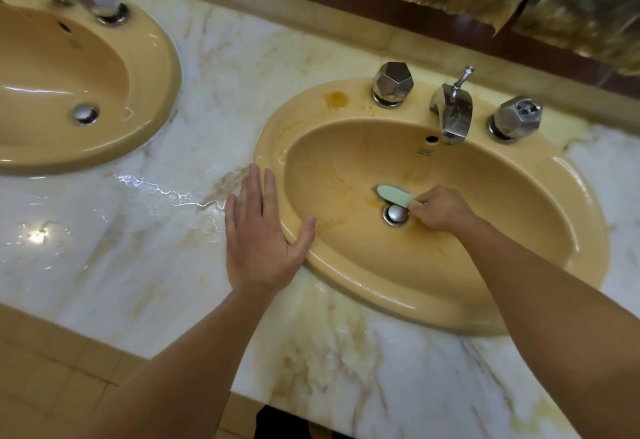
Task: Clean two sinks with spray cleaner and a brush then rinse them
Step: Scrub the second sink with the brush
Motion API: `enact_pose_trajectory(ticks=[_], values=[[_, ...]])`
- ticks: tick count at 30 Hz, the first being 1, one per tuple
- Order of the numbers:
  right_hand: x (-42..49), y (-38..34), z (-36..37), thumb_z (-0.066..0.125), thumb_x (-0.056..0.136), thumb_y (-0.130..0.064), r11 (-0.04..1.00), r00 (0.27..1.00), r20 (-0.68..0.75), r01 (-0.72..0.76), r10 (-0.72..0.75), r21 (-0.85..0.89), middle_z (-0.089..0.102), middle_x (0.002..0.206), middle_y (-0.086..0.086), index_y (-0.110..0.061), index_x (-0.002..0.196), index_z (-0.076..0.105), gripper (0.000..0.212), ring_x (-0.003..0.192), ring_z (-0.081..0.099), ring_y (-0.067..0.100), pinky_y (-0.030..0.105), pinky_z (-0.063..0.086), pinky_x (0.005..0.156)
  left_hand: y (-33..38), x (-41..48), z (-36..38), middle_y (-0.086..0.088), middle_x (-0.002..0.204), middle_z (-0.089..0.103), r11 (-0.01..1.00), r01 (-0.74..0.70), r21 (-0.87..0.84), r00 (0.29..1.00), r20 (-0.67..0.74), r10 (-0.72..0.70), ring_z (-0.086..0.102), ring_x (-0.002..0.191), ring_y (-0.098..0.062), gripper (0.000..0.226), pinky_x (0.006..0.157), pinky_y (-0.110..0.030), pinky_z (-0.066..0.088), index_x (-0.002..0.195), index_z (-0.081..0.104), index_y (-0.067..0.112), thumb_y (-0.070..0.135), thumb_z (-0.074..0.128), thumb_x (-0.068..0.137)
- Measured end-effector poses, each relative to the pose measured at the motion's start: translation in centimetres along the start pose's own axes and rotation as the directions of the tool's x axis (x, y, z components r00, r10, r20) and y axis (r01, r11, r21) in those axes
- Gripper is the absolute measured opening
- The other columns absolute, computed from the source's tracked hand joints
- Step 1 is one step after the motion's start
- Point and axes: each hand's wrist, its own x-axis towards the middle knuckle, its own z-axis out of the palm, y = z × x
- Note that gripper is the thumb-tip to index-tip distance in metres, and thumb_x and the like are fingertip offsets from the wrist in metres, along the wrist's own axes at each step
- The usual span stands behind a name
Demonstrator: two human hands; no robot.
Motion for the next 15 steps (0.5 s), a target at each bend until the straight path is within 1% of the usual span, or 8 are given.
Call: enact_pose_trajectory(ticks=[1,3,4,6,7,10,13,15], values=[[0.0,0.1,-0.1,0.051,0.097,-0.041,1.0,1.0,0.002,0.001,-0.001,0.0,0.069,0.102,0.007,-0.025,0.111,0.075,0.032,0.092,0.059,0.026,0.031,0.048,0.074,0.0,0.0,0.0,-0.007,0.17,0.006,1.0,0.0,0.001,1.0,0.001,0.0,0.008,0.157,-0.018,0.091,0.125,-0.048,0.012,0.161,0.017,0.011,0.068,0.034,0.093],[0.1,0.6,-0.4,0.048,0.099,-0.041,0.999,0.994,-0.112,-0.014,0.008,-0.053,0.068,0.102,0.01,-0.027,0.119,0.07,0.033,0.093,0.061,0.029,0.034,0.051,0.078,-0.1,0.0,-0.1,-0.007,0.17,0.005,1.0,0.001,0.003,1.0,0.005,-0.001,0.008,0.157,-0.018,0.091,0.125,-0.048,0.012,0.161,0.017,0.011,0.068,0.033,0.093],[0.1,0.8,-0.5,0.047,0.1,-0.042,0.997,0.994,-0.113,-0.018,0.01,-0.077,0.068,0.106,0.011,-0.027,0.123,0.069,0.035,0.098,0.061,0.031,0.034,0.05,0.08,-0.1,0.0,0.0,-0.007,0.17,0.004,1.0,0.0,0.003,1.0,0.008,0.0,0.008,0.157,-0.018,0.091,0.125,-0.048,0.012,0.161,0.016,0.011,0.068,0.033,0.093],[0.0,1.1,-0.5,0.049,0.098,-0.043,0.996,1.0,0.003,0.002,-0.002,-0.086,0.068,0.114,0.009,-0.025,0.122,0.071,0.036,0.103,0.061,0.029,0.03,0.046,0.077,-0.1,0.0,-0.1,-0.007,0.17,0.004,1.0,0.0,0.002,1.0,0.015,0.0,0.007,0.157,-0.018,0.091,0.126,-0.048,0.012,0.162,0.016,0.012,0.069,0.032,0.093],[-0.1,1.3,-0.5,0.049,0.098,-0.044,0.997,1.0,0.019,0.002,-0.001,-0.082,0.068,0.113,0.008,-0.026,0.12,0.072,0.036,0.103,0.061,0.028,0.029,0.043,0.075,-0.1,0.0,0.0,-0.006,0.17,0.004,1.0,0.0,0.003,1.0,0.016,-0.001,0.006,0.157,-0.018,0.091,0.126,-0.048,0.011,0.162,0.015,0.012,0.069,0.031,0.093],[-0.4,1.9,-0.4,0.049,0.099,-0.046,0.99,0.991,-0.126,-0.059,0.043,-0.128,0.067,0.108,0.01,-0.03,0.125,0.067,0.035,0.098,0.062,0.031,0.032,0.044,0.072,-0.1,0.0,0.0,-0.006,0.17,0.003,1.0,0.003,0.005,1.0,0.02,-0.004,0.006,0.157,-0.017,0.091,0.126,-0.047,0.01,0.162,0.015,0.012,0.07,0.03,0.093],[-0.9,2.1,0.0,0.051,0.096,-0.048,0.986,0.998,-0.056,-0.034,0.026,-0.161,0.065,0.1,0.007,-0.027,0.121,0.07,0.037,0.09,0.061,0.028,0.03,0.043,0.068,-0.1,0.0,-0.1,-0.006,0.17,0.003,1.0,0.003,0.001,1.0,0.023,-0.003,0.005,0.157,-0.017,0.09,0.126,-0.046,0.009,0.162,0.015,0.012,0.069,0.031,0.093],[-0.9,2.3,-0.2,0.05,0.098,-0.048,0.991,0.994,-0.104,-0.058,0.046,-0.121,0.065,0.102,0.01,-0.029,0.121,0.068,0.036,0.094,0.061,0.032,0.031,0.042,0.068,0.0,0.0,0.0,-0.006,0.17,0.003,1.0,0.005,0.002,1.0,0.023,-0.005,0.004,0.157,-0.016,0.091,0.126,-0.046,0.009,0.162,0.014,0.012,0.069,0.03,0.093]])
